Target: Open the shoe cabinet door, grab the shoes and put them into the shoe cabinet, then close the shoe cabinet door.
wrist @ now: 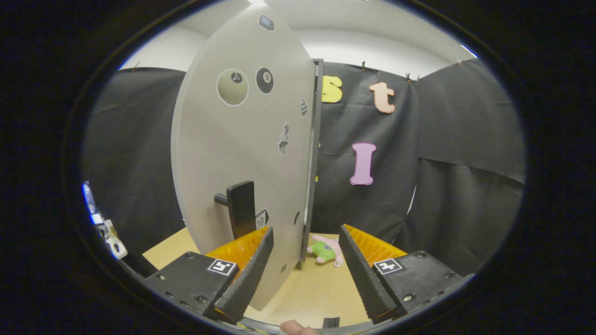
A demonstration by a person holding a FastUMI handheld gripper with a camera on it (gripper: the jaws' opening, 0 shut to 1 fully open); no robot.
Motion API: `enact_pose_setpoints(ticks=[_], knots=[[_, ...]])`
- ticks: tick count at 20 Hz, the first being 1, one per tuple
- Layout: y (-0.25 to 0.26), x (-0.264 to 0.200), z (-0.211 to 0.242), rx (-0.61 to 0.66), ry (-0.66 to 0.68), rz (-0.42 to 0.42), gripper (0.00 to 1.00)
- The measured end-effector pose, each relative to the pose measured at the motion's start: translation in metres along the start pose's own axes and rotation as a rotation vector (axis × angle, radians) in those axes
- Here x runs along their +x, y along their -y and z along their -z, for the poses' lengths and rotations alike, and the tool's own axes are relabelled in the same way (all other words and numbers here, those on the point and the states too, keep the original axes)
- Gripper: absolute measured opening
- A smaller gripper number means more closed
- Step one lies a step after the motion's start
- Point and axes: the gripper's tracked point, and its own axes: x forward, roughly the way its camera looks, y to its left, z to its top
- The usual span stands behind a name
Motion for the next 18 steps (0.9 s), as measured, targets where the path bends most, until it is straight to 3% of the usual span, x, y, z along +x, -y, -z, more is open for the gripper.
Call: enact_pose_setpoints(ticks=[10, 18], knots=[[-0.053, 0.013, -0.005, 0.055, -0.005, 0.079, 0.93], [-0.11, 0.018, -0.028, 0.071, 0.029, 0.061, 0.96]])
